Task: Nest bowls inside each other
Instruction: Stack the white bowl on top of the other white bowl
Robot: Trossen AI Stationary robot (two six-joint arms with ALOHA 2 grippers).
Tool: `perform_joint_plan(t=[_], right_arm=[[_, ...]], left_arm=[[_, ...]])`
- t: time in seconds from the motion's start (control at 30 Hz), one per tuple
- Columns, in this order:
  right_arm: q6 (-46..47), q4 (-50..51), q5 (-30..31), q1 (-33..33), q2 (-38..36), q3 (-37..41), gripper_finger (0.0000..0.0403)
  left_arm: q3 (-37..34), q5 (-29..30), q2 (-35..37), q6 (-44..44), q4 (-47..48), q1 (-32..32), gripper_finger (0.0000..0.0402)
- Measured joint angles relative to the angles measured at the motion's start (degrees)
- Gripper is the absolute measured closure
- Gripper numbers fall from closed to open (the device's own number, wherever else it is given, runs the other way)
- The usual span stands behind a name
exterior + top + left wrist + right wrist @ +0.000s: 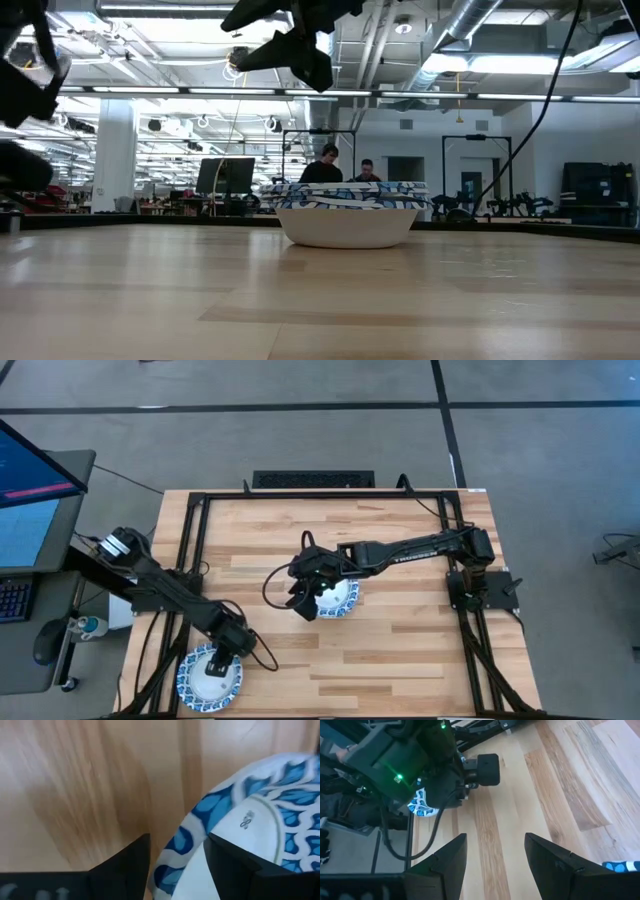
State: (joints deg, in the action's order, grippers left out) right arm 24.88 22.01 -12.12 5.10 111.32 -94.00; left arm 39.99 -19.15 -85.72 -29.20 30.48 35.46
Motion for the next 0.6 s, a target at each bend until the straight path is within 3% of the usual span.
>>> perform_joint_plan(t=[0.13, 0.33, 0.6], right_arm=[[0.0, 0.5, 0.0, 0.0, 0.0, 0.0, 0.0182], [-0.5, 0.7, 0.0, 0.0, 0.0, 0.0, 0.0182], [-2.5, 6.2, 0.2, 0.0, -0.4, 0.0, 0.0182]], left_arm=[[0.0, -0.4, -1.3, -1.1, 0.0, 0.0, 0.0264], [2.6, -3.2, -1.2, -0.4, 0.3, 0.0, 0.0383], [6.5, 2.6, -1.2, 0.4, 1.0, -0.1, 0.0398]])
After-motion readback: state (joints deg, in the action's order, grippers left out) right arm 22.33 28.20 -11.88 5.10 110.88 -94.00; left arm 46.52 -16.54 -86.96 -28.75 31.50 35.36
